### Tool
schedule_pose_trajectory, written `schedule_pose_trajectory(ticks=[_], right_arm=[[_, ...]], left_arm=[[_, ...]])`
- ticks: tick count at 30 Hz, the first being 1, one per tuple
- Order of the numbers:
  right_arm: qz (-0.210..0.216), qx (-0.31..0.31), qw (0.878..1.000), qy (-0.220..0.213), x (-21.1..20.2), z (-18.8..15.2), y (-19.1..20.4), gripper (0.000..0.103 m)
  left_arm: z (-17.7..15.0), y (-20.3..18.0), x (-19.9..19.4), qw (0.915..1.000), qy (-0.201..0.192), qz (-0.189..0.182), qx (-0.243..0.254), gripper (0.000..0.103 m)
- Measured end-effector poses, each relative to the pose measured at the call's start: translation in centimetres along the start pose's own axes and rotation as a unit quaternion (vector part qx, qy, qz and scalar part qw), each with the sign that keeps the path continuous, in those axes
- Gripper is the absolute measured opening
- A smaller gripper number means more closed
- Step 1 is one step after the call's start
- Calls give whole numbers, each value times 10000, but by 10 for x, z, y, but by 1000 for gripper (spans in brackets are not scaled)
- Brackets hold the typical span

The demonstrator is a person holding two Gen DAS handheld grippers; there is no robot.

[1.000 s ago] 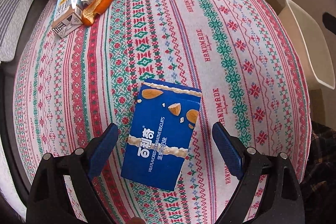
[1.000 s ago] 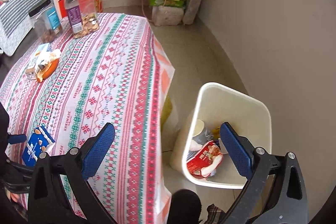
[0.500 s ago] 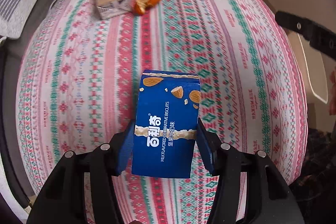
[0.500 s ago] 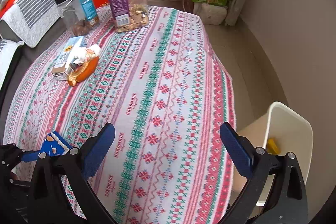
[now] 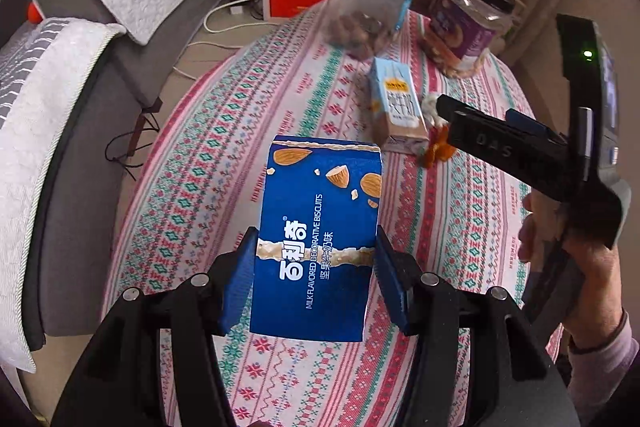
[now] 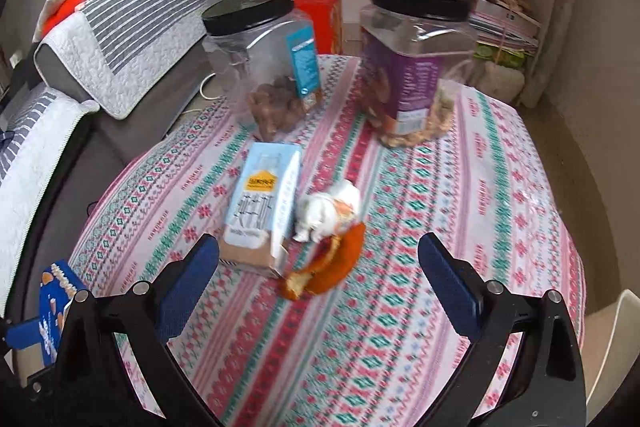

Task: Collect trash
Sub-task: 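Grasp the blue biscuit box with the left gripper while the right grasps the white milk carton, then carry the white milk carton to the bin and open the right gripper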

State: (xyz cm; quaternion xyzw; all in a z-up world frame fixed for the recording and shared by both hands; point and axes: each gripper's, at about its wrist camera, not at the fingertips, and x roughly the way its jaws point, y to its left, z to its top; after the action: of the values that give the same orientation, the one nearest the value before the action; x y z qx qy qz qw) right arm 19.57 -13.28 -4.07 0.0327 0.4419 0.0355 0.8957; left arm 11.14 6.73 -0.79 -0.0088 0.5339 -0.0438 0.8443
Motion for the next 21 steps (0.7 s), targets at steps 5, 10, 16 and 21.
schedule_pose_trajectory(ticks=[5, 10, 16, 21], right_arm=[[29, -93, 9996, 259, 41, 25, 29, 93], [-339, -242, 9966, 712, 84, 33, 40, 93], [-214, -125, 9956, 906, 95, 28, 32, 54], [144, 256, 9990, 327, 48, 41, 19, 54]], left_arm=[[10, 19, -14, 9990, -310, 263, -165, 55], [10, 31, -18, 9985, -346, 305, -295, 55], [12, 47, -16, 9977, -275, 257, -561, 55], [13, 52, -24, 9964, -445, 219, -694, 55]])
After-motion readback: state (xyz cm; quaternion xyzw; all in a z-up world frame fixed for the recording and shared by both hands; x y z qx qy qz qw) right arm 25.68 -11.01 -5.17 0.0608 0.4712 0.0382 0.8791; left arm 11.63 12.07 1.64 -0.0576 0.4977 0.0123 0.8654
